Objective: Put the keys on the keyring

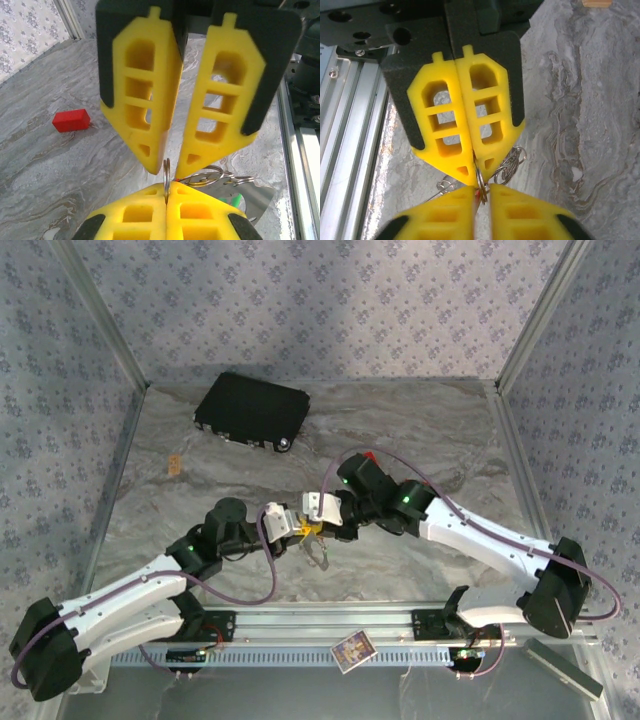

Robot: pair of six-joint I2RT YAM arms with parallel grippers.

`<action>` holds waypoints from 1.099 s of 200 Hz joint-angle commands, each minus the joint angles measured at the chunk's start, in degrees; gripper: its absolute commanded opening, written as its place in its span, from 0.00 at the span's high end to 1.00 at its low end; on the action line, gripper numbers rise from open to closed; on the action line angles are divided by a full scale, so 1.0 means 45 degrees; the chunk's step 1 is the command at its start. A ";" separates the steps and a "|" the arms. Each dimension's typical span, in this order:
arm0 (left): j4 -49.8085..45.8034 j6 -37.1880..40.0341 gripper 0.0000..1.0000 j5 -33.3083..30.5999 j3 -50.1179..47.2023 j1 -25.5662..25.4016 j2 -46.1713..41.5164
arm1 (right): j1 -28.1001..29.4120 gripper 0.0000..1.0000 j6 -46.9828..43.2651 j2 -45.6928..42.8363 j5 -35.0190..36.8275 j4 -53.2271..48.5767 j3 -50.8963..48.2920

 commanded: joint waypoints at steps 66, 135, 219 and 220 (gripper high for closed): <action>0.2312 0.0386 1.00 0.1284 -0.0473 -0.0040 -0.0453 | -0.1397 0.68 0.1105 -0.1406 -0.1887 0.1730 -0.2399; 0.2989 0.0065 1.00 0.1124 -0.0588 -0.0044 -0.0481 | -0.0726 0.58 0.2100 -0.1275 -0.2123 0.3759 -0.3265; 0.2930 0.0073 1.00 0.1169 -0.0495 -0.0040 -0.0457 | -0.0522 0.75 0.1906 -0.1071 -0.0784 0.3960 -0.3283; 0.2929 0.0073 1.00 0.1168 -0.0505 -0.0044 -0.0460 | -0.0513 0.75 0.1893 -0.1072 -0.0760 0.3952 -0.3274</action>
